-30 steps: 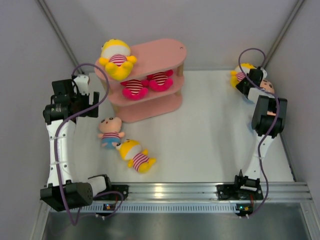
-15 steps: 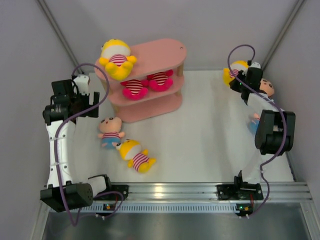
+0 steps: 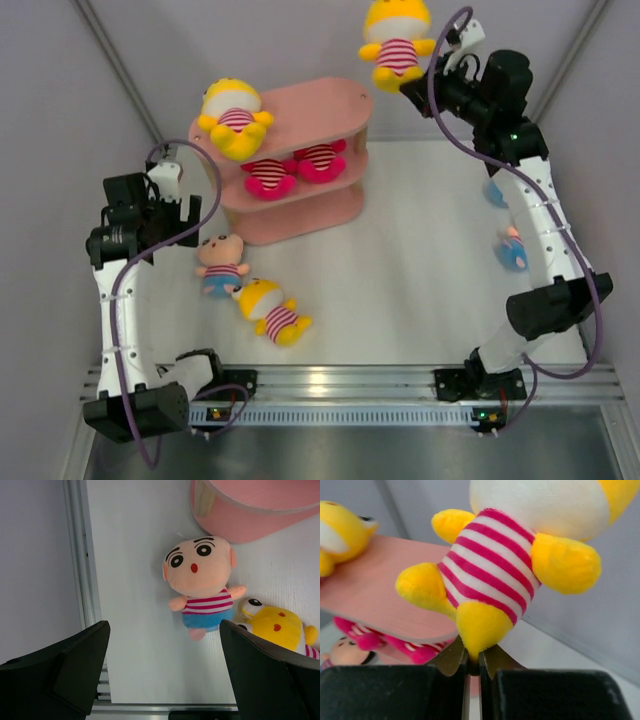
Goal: Place and organize the stuffed toys onto the shelf
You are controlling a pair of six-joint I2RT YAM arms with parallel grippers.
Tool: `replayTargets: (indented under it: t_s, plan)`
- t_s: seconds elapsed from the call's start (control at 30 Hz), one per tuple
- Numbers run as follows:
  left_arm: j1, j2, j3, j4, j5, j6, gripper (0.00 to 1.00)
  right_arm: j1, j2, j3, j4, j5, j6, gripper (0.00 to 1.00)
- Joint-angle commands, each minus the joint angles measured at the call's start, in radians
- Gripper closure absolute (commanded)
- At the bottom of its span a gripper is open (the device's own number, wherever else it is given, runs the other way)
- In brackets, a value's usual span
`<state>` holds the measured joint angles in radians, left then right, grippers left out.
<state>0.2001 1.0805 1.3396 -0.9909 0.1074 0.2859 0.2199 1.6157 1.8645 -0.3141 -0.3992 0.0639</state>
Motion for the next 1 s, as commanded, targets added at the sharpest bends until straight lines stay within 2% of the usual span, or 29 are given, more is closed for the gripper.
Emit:
replayTargets:
  t_s: [0.0,0.1,0.17,0.3,0.53,0.97]
  plan:
    - [0.005,-0.036,-0.019,0.009,0.031,0.021,0.03,0.07,0.053,0.185,-0.134,-0.283,-0.107,1.0]
    - [0.004,-0.05,-0.026,0.009,0.034,0.027,0.03,0.153,0.156,0.332,-0.223,-0.303,-0.104,1.0]
    - [0.004,-0.057,-0.034,0.009,0.04,0.032,0.03,0.202,0.2,0.354,-0.169,-0.333,-0.012,1.0]
    - [0.004,-0.068,-0.052,0.008,0.044,0.033,0.03,0.277,0.266,0.41,-0.117,-0.248,0.114,1.0]
    - [0.004,-0.08,-0.069,0.008,0.07,0.039,0.03,0.286,0.231,0.303,0.036,-0.181,0.283,1.0]
    - [0.004,-0.085,-0.066,0.006,0.072,0.052,0.03,0.289,0.128,0.185,0.116,-0.231,0.355,1.0]
